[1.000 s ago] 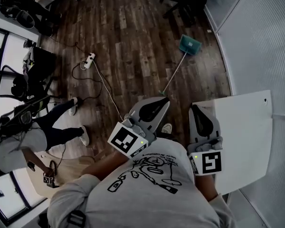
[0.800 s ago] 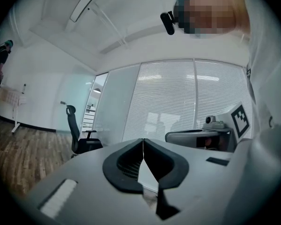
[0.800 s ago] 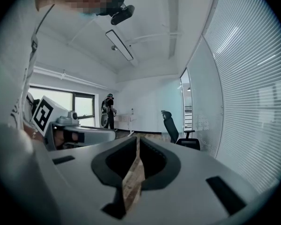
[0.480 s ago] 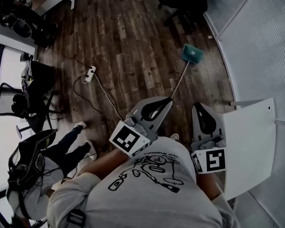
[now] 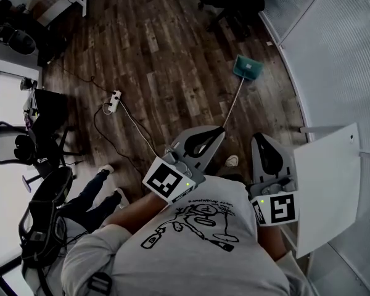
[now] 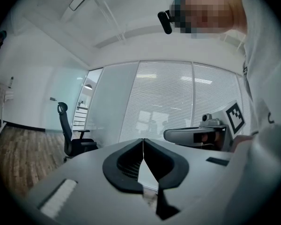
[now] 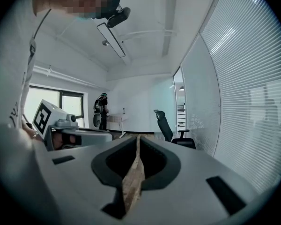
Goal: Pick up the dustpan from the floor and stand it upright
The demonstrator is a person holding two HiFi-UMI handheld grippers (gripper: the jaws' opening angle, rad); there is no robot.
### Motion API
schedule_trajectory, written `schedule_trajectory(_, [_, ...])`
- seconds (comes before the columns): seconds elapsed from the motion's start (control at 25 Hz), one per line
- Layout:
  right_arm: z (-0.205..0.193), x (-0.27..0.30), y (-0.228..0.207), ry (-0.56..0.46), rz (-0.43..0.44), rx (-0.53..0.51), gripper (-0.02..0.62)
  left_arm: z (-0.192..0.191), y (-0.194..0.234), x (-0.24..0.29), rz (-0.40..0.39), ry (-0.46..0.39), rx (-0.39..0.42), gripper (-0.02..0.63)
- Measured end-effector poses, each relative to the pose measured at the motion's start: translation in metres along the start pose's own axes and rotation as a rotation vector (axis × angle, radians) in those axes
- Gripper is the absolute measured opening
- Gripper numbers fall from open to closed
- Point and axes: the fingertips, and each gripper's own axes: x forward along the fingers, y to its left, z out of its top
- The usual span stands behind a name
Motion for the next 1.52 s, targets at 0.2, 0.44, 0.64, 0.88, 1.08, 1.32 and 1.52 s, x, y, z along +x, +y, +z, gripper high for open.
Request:
schedule_trajectory(0.2, [-0.009,-0.003,-0.015,0.017,0.018,-0.001,0.020,-0.010,-0.001,0.014,0.027,0.014,-0.015,0.003])
schedule_trajectory(0.44, [-0.027,0.014,-0.028,0.061,0.028,0.017,0.019,-0.027,0.014,0.028,0.030,0.045,-0.034,0.003])
schedule_trajectory(0.64, [-0.061,0.015,-0.037,0.097,0.051,0.035,0.020,-0.054,0.016,0.038,0.058,0.061,-0.044,0.003])
schedule_trajectory(0.88, [-0.108,0.027,-0.045,0.132,0.075,0.046,0.020,-0.106,0.028,0.049,0.084,0.098,-0.063,0.003])
schedule_trajectory(1.08, [-0.170,0.040,-0.053,0.182,0.124,0.068,0.020,-0.158,0.044,0.057,0.143,0.130,-0.074,0.003])
schedule_trajectory(1.32, [-0.245,0.068,-0.061,0.271,0.163,0.145,0.020,-0.222,0.065,0.074,0.160,0.207,-0.092,0.003])
schedule_trajectory(1.52, [-0.309,0.073,-0.065,0.286,0.194,0.112,0.020,-0.284,0.071,0.077,0.153,0.236,-0.101,0.003])
